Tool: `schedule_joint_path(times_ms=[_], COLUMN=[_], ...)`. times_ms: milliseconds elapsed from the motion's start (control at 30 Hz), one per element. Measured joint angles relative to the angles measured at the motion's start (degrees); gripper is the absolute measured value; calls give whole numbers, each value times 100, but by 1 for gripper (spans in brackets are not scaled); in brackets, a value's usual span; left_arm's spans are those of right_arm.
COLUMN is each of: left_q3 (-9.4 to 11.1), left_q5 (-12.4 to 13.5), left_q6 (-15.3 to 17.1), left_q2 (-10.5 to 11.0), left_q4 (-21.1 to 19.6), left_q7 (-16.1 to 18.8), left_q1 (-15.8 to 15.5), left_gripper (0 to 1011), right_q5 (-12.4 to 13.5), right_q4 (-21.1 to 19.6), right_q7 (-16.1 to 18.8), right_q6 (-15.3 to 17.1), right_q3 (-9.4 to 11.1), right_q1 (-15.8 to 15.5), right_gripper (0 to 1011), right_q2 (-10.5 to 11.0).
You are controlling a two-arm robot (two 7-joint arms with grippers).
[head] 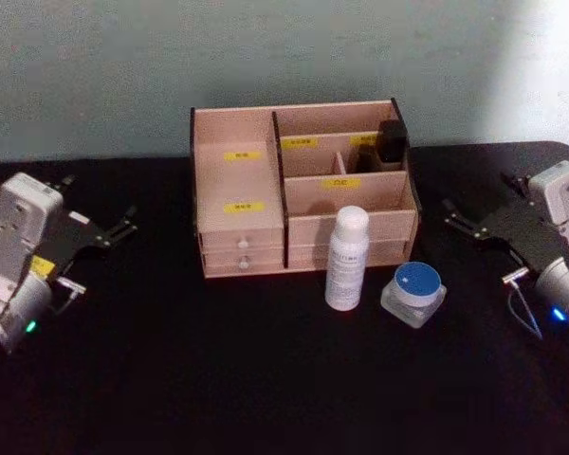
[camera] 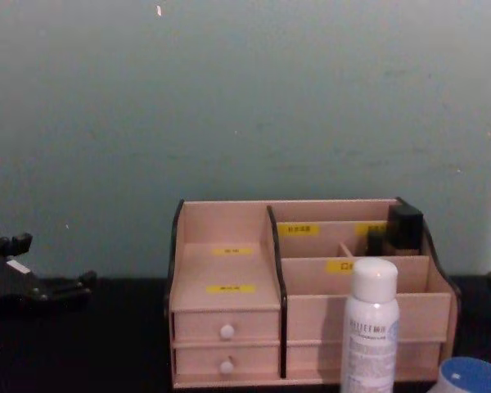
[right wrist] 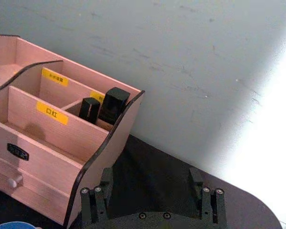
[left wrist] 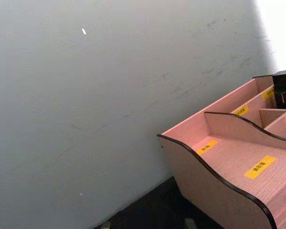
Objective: Pick up the facial cleanser and watermelon frost from the table and place them into the tiered storage box.
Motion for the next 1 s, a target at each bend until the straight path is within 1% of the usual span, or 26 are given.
schedule_joint_path(times_ms=[133, 167, 233, 333, 433, 500, 533, 567, 633, 733, 833, 867, 900, 933, 967, 1000], left_q3=[0, 0, 0, 0, 0, 0, 0, 0, 0, 0, 0, 0, 0, 0, 0, 0], left_q5=[0, 0, 0, 0, 0, 0, 0, 0, 0, 0, 0, 0, 0, 0, 0, 0], left_q6=[0, 0, 0, 0, 0, 0, 0, 0, 0, 0, 0, 0, 0, 0, 0, 0], left_q2=[0, 0, 0, 0, 0, 0, 0, 0, 0, 0, 0, 0, 0, 0, 0, 0], left_q4=[0, -1, 0, 0, 0, 0, 0, 0, 0, 0, 0, 0, 0, 0, 0, 0], left_q7=[0, 0, 0, 0, 0, 0, 0, 0, 0, 0, 0, 0, 0, 0, 0, 0], left_q1=[0, 0, 0, 0, 0, 0, 0, 0, 0, 0, 0, 0, 0, 0, 0, 0], left_gripper=[1001, 1001, 1001, 1001, 1001, 1001, 1001, 1001, 1001, 1001, 1001, 1001, 1001, 1001, 1001, 1001], right_q5=[70, 70, 124, 171, 288, 349, 411, 411, 530, 614, 710, 725, 755, 755, 776, 783], right_q4=[-100, -100, -224, -353, -605, -714, -822, -822, -1041, -1189, -1365, -1386, -1415, -1415, -1424, -1424], right_q7=[118, 118, 183, 228, 334, 398, 476, 476, 640, 794, 1071, 1125, 1254, 1254, 1375, 1417], right_q6=[-70, -70, -96, -112, -148, -173, -204, -204, -301, -394, -551, -574, -614, -614, -639, -645], right_q3=[125, 125, 233, 320, 487, 555, 622, 622, 746, 808, 845, 845, 832, 832, 804, 792], right_q1=[-114, -114, -242, -368, -616, -724, -833, -833, -1053, -1196, -1353, -1371, -1387, -1387, -1389, -1386], right_gripper=[1002, 1003, 1003, 1003, 1002, 1002, 1003, 1003, 1003, 1003, 1002, 1003, 1002, 1002, 1003, 1002], right_q2=[28, 28, 87, 158, 307, 374, 438, 438, 571, 652, 728, 733, 736, 736, 729, 721])
